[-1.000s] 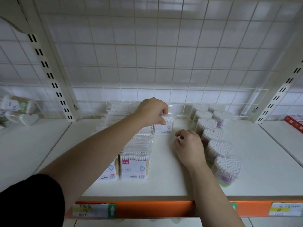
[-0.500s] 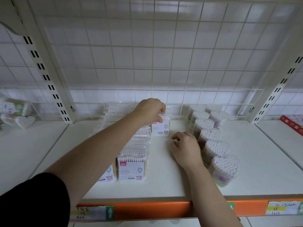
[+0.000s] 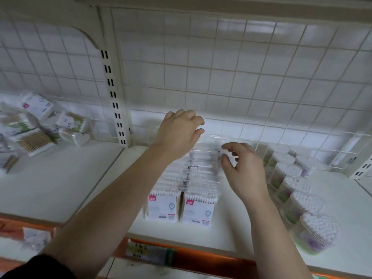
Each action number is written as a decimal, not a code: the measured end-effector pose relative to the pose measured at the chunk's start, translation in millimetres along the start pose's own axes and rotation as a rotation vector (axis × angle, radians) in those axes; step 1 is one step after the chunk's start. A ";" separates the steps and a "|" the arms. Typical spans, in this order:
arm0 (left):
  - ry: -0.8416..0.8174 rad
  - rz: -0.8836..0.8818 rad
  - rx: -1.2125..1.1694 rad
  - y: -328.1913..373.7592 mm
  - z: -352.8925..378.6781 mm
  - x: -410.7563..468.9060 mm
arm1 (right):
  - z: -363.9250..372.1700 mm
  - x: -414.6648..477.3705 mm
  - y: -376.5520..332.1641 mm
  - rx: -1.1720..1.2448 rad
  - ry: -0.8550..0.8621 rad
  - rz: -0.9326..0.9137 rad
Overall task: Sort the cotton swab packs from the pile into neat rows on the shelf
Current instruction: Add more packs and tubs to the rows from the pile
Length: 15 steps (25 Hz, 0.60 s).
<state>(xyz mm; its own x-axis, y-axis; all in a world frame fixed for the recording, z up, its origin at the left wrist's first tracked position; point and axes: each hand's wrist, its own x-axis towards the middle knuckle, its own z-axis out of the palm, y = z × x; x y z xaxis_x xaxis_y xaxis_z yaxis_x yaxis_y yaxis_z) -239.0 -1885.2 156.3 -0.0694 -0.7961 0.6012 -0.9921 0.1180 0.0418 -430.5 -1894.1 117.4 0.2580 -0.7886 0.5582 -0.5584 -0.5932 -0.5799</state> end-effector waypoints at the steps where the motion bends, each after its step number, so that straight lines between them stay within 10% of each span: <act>1: 0.041 -0.009 0.052 -10.4 -6.2 -12.0 | 6.3 2.9 -12.9 0.011 -0.008 -0.019; 15: 0.087 -0.348 0.292 -193.5 -108.0 -168.0 | 161.9 -1.4 -187.8 0.183 -0.179 -0.226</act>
<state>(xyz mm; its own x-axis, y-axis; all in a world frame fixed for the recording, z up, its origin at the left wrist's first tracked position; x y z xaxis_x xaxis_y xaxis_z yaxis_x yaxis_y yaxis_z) -24.2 -1710.2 133.3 0.2695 -0.7048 0.6562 -0.9435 -0.3297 0.0335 -198.4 -1807.8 129.4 0.5027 -0.6400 0.5811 -0.3245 -0.7628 -0.5593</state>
